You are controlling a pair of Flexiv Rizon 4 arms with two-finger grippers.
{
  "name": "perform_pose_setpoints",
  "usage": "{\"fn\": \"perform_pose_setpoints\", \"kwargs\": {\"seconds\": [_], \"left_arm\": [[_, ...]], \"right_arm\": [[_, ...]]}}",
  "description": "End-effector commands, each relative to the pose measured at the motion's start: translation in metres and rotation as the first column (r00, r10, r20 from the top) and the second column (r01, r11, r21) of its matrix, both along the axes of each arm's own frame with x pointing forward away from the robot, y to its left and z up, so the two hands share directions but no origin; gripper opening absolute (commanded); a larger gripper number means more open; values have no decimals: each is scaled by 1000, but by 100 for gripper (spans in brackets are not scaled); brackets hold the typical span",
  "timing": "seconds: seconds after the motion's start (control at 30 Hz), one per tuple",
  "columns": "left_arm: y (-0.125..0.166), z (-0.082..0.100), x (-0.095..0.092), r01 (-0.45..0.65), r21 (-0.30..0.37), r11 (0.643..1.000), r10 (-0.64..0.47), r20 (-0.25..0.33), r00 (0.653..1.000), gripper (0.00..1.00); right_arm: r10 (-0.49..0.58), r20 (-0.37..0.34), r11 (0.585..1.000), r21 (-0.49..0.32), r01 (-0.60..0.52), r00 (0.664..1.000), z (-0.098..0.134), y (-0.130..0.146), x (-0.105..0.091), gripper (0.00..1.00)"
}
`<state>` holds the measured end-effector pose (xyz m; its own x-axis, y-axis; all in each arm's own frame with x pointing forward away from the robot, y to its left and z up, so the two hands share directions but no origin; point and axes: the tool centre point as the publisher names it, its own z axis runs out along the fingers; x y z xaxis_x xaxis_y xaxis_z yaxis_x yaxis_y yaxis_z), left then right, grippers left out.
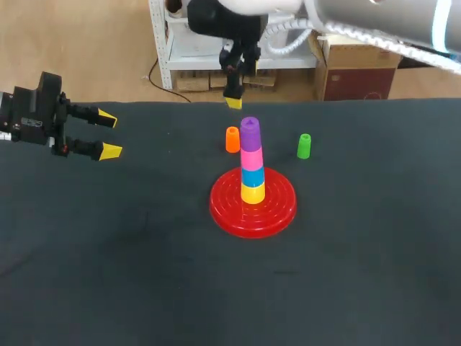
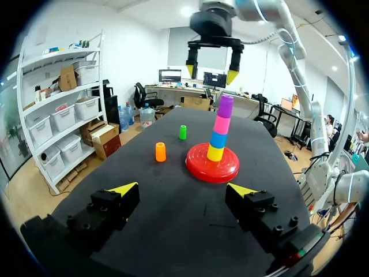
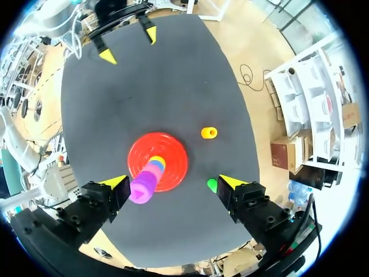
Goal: Pick up and stack the cylinders on the red base in this order: pink,purple,orange,green
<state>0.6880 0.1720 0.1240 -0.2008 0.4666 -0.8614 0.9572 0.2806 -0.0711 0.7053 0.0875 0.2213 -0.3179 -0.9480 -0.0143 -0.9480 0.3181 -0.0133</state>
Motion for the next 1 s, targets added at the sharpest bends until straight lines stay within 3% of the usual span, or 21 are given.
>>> {"fn": "perform_pose_setpoints", "kwargs": {"seconds": [0.03,0.3,0.6,1.0], "left_arm": [[1,-1,-2,-2,-3,1000,2,6,1000,100],[1,-1,-2,-2,-3,1000,2,6,1000,100],[1,-1,-2,-2,-3,1000,2,6,1000,100],[1,-1,-2,-2,-3,1000,2,6,1000,100]], "right_arm": [[-19,-120,999,-29,16,993,-1,10,27,100],[-47,-96,999,-12,46,994,-29,16,38,100],[-178,-59,983,-55,175,982,-79,25,38,100],[-273,-147,962,-12,275,951,-135,20,48,100]]}}
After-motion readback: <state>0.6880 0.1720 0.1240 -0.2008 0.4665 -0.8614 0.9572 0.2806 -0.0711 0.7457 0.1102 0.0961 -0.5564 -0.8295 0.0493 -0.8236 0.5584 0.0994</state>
